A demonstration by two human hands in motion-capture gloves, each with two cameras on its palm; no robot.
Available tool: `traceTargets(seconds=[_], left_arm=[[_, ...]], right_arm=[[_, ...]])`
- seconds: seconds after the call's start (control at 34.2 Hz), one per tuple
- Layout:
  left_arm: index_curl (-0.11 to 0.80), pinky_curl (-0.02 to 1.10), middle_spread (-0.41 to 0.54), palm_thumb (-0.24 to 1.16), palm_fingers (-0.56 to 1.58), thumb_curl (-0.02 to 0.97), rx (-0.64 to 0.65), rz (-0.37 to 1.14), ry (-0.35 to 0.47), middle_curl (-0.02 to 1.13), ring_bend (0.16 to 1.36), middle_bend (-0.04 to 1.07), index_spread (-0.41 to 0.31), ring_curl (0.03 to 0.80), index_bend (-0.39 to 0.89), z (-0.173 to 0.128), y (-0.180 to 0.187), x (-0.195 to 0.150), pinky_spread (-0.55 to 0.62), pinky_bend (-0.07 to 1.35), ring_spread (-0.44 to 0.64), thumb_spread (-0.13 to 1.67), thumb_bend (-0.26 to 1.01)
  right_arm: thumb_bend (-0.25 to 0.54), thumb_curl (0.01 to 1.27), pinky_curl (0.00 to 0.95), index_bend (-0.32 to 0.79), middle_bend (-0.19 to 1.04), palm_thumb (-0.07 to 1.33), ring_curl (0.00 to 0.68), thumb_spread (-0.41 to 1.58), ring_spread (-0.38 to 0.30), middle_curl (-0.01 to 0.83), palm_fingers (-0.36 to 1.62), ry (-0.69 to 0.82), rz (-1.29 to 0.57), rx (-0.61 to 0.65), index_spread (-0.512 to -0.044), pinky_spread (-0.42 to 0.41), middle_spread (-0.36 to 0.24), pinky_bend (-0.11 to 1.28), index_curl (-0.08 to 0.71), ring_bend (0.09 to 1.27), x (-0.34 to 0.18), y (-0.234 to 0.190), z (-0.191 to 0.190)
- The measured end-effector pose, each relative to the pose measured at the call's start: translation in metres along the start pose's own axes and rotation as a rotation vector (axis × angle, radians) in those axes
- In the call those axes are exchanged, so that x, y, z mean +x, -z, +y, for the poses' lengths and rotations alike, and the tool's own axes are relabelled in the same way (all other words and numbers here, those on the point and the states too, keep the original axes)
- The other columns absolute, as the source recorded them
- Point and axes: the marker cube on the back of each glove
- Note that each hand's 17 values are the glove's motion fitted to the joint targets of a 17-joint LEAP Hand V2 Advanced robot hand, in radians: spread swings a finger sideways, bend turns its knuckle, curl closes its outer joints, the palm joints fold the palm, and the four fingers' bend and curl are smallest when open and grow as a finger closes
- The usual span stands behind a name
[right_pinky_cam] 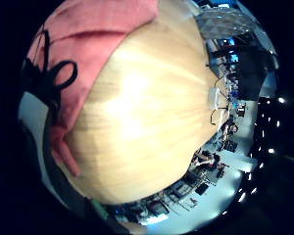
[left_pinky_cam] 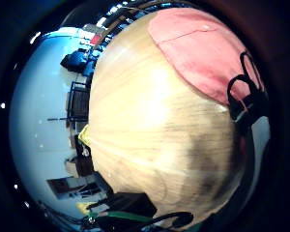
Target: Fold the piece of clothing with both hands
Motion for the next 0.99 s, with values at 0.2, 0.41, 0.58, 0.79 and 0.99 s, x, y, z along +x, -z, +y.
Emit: traceTargets(seconds=[0.2,0.41,0.58,0.79,0.99], left_arm=[[0.436,0.37,-0.237,0.67,1.2,0.291,0.012,-0.003,-0.026,0.39,0.49,0.16,-0.28,0.356,0.22,-0.003,0.002,0.0,-0.43,0.6,-0.32,1.19,0.0],[0.454,0.37,-0.275,0.67,1.27,0.282,-0.03,-0.005,0.003,0.41,0.47,0.21,-0.308,0.371,0.22,-0.008,0.008,-0.007,-0.47,0.58,-0.34,1.17,-0.02],[0.462,0.37,-0.306,0.67,1.3,0.274,-0.121,0.007,0.028,0.44,0.47,0.27,-0.32,0.383,0.2,0.001,0.016,-0.013,-0.48,0.55,-0.36,1.17,-0.02],[0.47,0.38,-0.328,0.67,1.3,0.266,-0.17,0.105,-0.103,0.46,0.48,0.29,-0.326,0.397,0.19,0.02,0.045,-0.011,-0.49,0.54,-0.37,1.17,-0.02],[0.473,0.38,-0.335,0.67,1.29,0.261,-0.285,0.197,-0.209,0.48,0.48,0.3,-0.329,0.406,0.18,-0.005,0.037,-0.017,-0.48,0.54,-0.37,1.16,-0.01]], right_arm=[[0.021,0.45,0.378,0.18,0.26,1.13,0.426,0.98,-0.208,0.441,1.34,-0.023,0.069,0.062,-0.276,-0.28,-0.144,0.61,0.35,0.61,0.0,0.002,-0.005],[-0.012,0.43,0.387,0.18,0.32,1.12,0.445,0.97,-0.23,0.47,1.36,0.042,-0.017,-0.055,-0.259,-0.334,-0.16,0.6,0.38,0.63,-0.006,0.006,-0.001],[-0.014,0.41,0.391,0.18,0.36,1.12,0.454,0.98,-0.239,0.49,1.37,0.05,-0.031,-0.117,-0.253,-0.357,-0.169,0.61,0.399,0.64,-0.002,0.014,0.006],[-0.013,0.39,0.398,0.18,0.38,1.12,0.458,0.99,-0.243,0.503,1.36,0.068,0.037,-0.078,-0.25,-0.361,-0.173,0.62,0.416,0.65,0.01,0.038,0.01],[-0.01,0.37,0.401,0.18,0.39,1.13,0.461,1.0,-0.245,0.51,1.35,0.113,0.033,-0.08,-0.249,-0.366,-0.175,0.62,0.43,0.66,0.032,0.04,-0.022]])
